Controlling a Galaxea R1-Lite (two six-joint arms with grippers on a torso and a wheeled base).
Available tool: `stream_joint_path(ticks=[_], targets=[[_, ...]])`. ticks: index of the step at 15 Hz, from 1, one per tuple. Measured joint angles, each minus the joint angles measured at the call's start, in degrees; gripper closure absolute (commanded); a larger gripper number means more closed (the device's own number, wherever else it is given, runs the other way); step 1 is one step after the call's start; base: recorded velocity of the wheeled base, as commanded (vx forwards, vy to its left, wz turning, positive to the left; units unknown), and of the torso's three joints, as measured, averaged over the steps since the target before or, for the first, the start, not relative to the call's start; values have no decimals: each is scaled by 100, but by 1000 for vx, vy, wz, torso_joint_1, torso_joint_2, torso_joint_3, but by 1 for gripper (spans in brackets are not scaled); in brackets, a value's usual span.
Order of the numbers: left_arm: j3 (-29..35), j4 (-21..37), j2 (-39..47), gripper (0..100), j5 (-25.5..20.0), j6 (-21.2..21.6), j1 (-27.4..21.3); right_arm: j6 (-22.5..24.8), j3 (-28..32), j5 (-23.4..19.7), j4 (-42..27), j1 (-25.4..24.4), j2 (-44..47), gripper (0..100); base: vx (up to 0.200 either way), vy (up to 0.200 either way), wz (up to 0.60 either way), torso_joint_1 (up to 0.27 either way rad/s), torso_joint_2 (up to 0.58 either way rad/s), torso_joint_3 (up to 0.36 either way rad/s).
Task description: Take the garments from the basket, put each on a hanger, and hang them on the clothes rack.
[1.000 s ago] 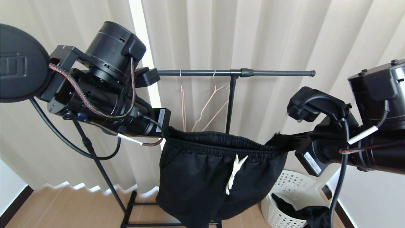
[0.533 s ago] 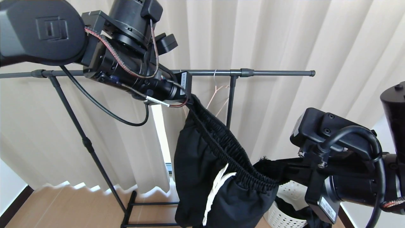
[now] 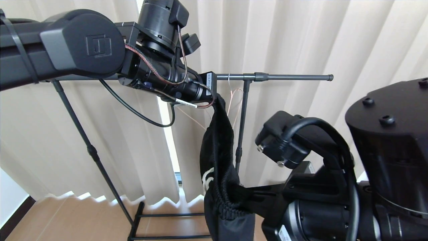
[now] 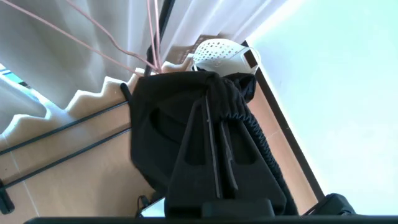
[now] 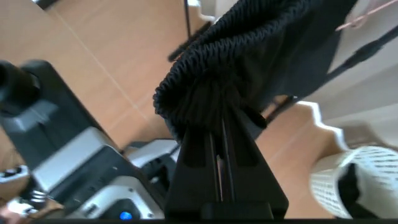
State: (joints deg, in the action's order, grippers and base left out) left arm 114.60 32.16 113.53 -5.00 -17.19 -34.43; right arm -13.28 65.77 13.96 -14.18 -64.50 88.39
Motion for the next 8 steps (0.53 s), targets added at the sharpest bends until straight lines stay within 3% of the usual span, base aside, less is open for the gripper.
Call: stream_joint_path(ticks=[1,4,6,8], targets=[[0,7,6,100,0,-16,-7,-194,140,10,1,-57,127,100,0,0,0,0,0,0],[-9,60,6,100,0,-40,-9,-172,234,46,-79,-99,280,100,0,0,0,0,0,0],[-11,312,0,100,5,79,2,316,123,57,-216,59,218,100,0,0,0,0,0,0],[-20,822,-63,100,7,336,52,1195,-124,87,-315,605,69,100,0,0,0,0,0,0]])
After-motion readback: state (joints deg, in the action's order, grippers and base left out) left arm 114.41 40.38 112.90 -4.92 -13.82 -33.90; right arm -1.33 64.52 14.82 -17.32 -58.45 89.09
